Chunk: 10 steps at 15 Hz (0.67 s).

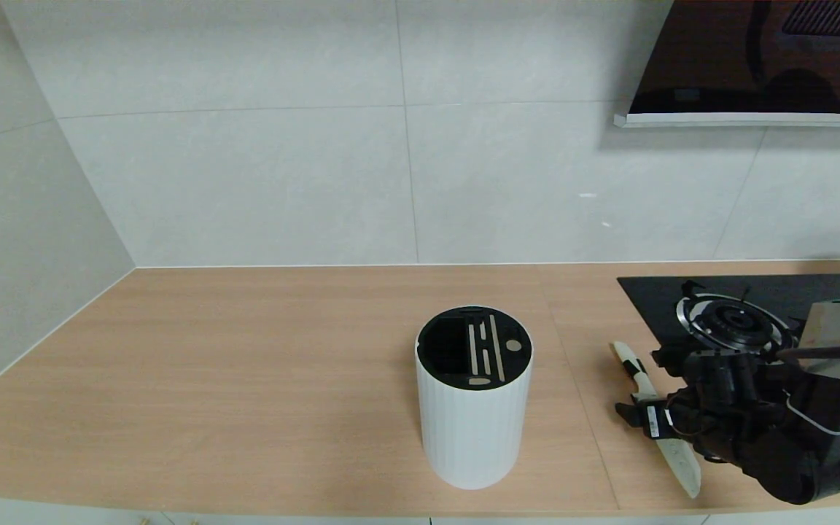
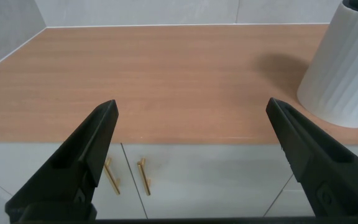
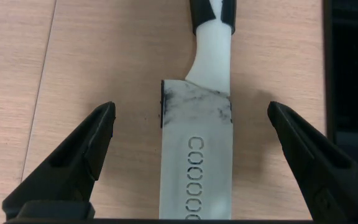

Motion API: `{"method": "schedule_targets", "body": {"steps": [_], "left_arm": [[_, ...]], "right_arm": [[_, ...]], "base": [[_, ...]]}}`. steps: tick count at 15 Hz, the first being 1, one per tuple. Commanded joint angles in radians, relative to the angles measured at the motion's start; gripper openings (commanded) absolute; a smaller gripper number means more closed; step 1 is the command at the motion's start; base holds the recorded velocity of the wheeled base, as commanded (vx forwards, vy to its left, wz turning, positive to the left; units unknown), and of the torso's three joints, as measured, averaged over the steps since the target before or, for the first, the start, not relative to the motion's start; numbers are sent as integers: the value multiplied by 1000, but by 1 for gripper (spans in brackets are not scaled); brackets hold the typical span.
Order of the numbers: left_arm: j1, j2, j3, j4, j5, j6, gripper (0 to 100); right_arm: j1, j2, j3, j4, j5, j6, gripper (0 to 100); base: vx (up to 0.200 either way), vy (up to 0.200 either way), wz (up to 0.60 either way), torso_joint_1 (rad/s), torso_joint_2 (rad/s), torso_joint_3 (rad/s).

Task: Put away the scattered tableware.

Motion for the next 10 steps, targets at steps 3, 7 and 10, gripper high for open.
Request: {"method": "schedule_targets", "body": {"steps": [3, 7, 10], "left_arm": [[-1, 0, 0, 0, 0, 1, 100], [-1, 0, 0, 0, 0, 1, 100], [1, 0, 0, 0, 0, 1, 100]], "right_arm": [[0, 4, 0, 0, 0, 0, 0], [0, 4, 0, 0, 0, 0, 0], [0, 1, 0, 0, 0, 0, 0]], "base": [[0, 0, 0, 0, 0, 0], [0, 0, 0, 0, 0, 0], [0, 0, 0, 0, 0, 0]]}}
